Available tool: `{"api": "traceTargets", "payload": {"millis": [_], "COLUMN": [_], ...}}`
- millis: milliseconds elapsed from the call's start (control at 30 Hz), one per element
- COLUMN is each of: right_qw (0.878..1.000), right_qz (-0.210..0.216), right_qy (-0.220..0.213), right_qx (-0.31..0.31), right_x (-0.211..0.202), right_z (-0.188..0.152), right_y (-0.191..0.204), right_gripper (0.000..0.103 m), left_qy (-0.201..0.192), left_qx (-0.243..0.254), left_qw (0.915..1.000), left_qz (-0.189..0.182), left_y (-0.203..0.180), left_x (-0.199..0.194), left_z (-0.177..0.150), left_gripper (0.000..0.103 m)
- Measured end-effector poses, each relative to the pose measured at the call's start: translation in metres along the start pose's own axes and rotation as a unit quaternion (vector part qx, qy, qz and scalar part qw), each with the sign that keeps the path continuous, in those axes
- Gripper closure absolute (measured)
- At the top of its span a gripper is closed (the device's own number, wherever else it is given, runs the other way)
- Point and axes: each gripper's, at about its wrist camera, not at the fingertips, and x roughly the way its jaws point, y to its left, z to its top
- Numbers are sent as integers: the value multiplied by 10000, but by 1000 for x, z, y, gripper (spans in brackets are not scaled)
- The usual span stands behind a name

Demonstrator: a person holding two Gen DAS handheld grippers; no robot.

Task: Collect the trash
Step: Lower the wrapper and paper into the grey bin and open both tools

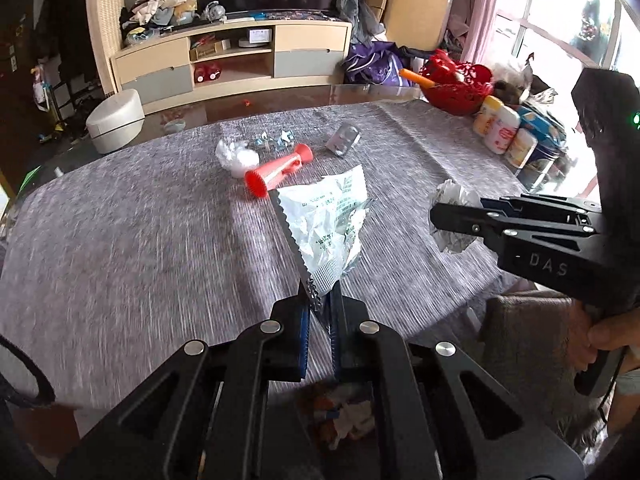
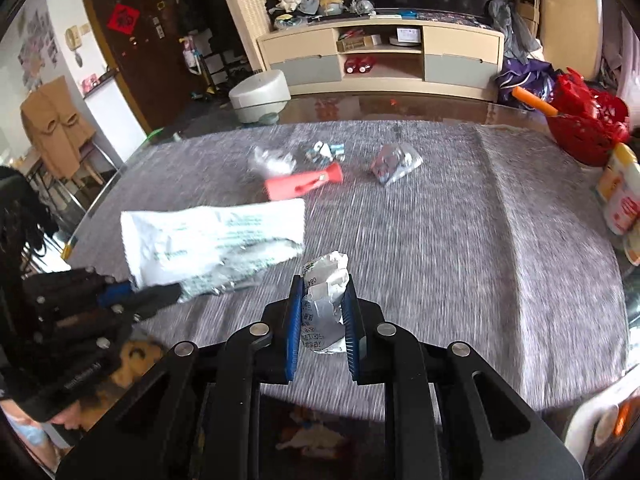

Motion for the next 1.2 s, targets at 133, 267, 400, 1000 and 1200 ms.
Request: {"api": "traceTargets", "payload": {"millis": [133,267,400,1000,1200], "right_qw": [10000,9999,9994,9881,9825], "right_qz": [1,40,74,181,267], "right_qy": [0,88,249,1370,1674], "right_qx": [9,118,234,672,771], "right_x": [-19,-28,-29,48,72], "right_z": [-28,-60,-90,-185,-194], "right_y": [7,9,11,13,12], "right_gripper": [83,83,83,83,81], "left_qy": [19,129,275,1445,1697], "left_qx": [-68,-151,-229,-504,-553], "left_qw": [10000,9997,9992,9881,9836], "left_qz": [-42,-121,-184,-170,-250], "left_y": [-8,-16,-22,-30,-29], "left_x": [-23,-38,-43,34,55], "left_z": [-30,-65,-96,-190,-198], "left_gripper": [96,96,96,96,95]}}
